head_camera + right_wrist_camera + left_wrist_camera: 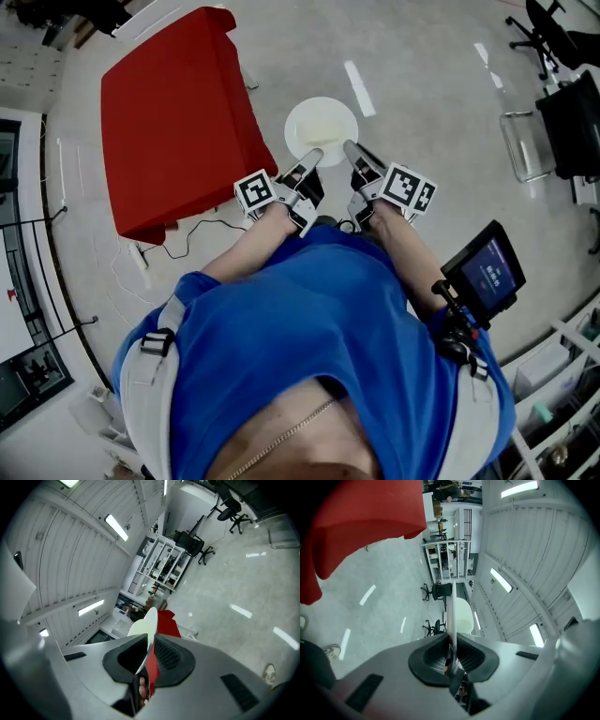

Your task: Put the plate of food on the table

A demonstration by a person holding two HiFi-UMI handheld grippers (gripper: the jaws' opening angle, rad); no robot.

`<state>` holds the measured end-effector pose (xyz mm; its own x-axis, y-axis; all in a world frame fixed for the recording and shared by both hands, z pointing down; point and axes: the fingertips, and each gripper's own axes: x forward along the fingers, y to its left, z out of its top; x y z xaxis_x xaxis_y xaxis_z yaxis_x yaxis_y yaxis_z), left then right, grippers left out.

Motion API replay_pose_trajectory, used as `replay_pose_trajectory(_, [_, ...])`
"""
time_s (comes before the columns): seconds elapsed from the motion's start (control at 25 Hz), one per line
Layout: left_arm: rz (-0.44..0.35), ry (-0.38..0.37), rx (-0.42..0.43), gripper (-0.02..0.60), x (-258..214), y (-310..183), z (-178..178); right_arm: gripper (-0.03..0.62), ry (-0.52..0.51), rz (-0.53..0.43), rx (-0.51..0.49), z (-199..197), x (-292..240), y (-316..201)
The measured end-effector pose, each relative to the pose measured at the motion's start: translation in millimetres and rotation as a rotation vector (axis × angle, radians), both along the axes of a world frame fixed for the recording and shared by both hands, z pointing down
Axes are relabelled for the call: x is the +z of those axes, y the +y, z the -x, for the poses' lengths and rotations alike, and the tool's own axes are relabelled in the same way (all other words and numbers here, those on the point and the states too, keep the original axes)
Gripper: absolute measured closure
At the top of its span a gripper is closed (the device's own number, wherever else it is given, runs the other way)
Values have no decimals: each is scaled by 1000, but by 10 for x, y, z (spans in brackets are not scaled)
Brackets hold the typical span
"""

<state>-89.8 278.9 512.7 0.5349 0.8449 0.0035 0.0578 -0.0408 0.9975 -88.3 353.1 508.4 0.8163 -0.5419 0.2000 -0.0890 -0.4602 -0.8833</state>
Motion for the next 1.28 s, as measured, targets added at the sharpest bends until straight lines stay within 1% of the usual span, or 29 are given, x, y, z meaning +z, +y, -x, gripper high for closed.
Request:
replay_pose_trajectory(0.08, [-4, -4, -38, 543, -7, 322, -174, 549, -5, -4, -39, -202, -4, 320])
replay_pose_trajectory(0.16, [-5, -5, -68, 543, 10, 376, -195, 549, -6, -2, -71, -248, 17, 370])
replay_pose_trajectory(0.32, [-11, -2, -121, 543, 49, 220, -55, 549, -6, 0, -126, -145, 53, 215])
replay_pose_trajectory(0.4, [-19, -6, -148, 543, 58, 159, -48, 549, -18, -9, -150, -157, 67, 153])
replay_pose_trajectory(0.44, [-23, -12, -163, 543, 62, 145, -119, 549, -28, -16, -163, -240, 78, 137])
replay_pose_trajectory(0.56, [-37, -36, -210, 543, 98, 129, -538, 552, -58, -40, -202, -692, 118, 120])
replay_pose_trajectory(0.6, [-40, -41, -224, 543, 101, 115, -609, 554, -64, -47, -214, -774, 120, 105])
replay_pose_trajectory(0.84, [-42, -35, -297, 543, 98, -24, -480, 557, -56, -57, -269, -702, 72, -31])
replay_pose_trajectory(0.88, [-49, -38, -307, 543, 129, -60, -532, 557, -58, -56, -279, -767, 87, -62])
replay_pose_trajectory(0.92, [-51, -43, -322, 543, 163, -111, -678, 557, -63, -53, -294, -927, 121, -115])
replay_pose_trajectory(1.04, [-27, -57, -380, 543, 214, -356, -1419, 557, -86, -45, -351, -1703, 213, -396])
replay_pose_trajectory(1.08, [-32, -60, -395, 543, 219, -439, -1545, 557, -89, -43, -365, -1840, 200, -477])
replay_pose_trajectory(1.12, [-41, -60, -406, 543, 217, -497, -1579, 559, -87, -41, -377, -1885, 175, -530])
replay_pose_trajectory(1.2, [-55, -58, -429, 543, 194, -546, -1527, 560, -81, -37, -400, -1857, 132, -577])
replay_pose_trajectory(1.28, [-52, -63, -458, 544, 165, -583, -1478, 560, -77, -32, -425, -1828, 90, -621])
